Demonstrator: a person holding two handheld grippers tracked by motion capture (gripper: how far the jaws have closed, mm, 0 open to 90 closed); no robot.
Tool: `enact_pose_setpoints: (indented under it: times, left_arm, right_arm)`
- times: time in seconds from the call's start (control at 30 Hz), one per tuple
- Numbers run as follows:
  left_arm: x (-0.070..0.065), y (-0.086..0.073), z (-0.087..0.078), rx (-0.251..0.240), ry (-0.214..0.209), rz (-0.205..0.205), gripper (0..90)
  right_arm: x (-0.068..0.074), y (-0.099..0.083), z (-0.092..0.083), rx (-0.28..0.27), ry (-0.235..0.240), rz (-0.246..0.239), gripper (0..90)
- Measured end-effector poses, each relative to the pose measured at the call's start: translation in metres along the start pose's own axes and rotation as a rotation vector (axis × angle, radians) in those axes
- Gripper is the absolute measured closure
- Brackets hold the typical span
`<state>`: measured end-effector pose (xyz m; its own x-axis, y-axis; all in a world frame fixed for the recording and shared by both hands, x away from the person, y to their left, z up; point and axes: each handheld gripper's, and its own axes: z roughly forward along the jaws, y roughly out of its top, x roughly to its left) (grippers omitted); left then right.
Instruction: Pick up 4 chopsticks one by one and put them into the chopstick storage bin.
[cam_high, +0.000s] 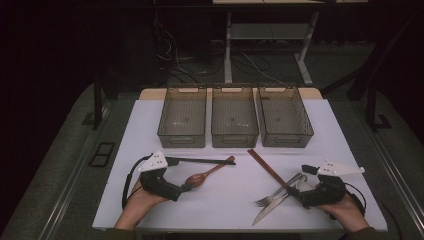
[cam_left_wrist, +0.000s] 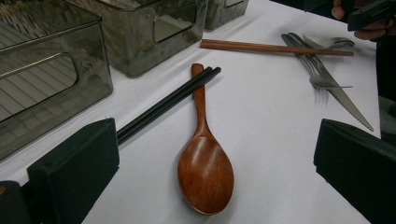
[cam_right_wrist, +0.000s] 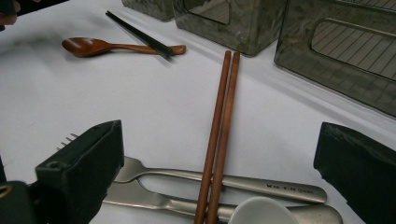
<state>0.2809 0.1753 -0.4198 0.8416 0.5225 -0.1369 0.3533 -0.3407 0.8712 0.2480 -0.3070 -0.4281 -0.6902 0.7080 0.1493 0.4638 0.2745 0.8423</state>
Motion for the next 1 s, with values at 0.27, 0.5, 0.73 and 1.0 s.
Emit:
enact_pose_setpoints:
  times: [0.27, 0.5, 0.73, 1.0]
  left_arm:
    - [0.0, 0.0, 0.001, 0.004, 0.003, 0.002, 0.0]
    - [0.003, 0.003, 0.0, 0.004, 0.014, 0.007, 0.5]
    - [0.013, 0.006, 0.005, 0.004, 0.011, 0.006, 5.5]
    - [0.027, 0.012, 0.022, 0.03, 0.017, 0.011, 16.9]
  right_arm:
    - [-0.001, 0.0, -0.001, -0.001, -0.003, 0.005, 1.5]
    - [-0.001, 0.0, 0.0, -0.009, 0.002, 0.011, 1.5]
    - [0.002, 0.001, -0.001, -0.013, 0.002, 0.002, 1.5]
    - [0.003, -0.002, -0.006, -0.017, -0.008, 0.009, 1.5]
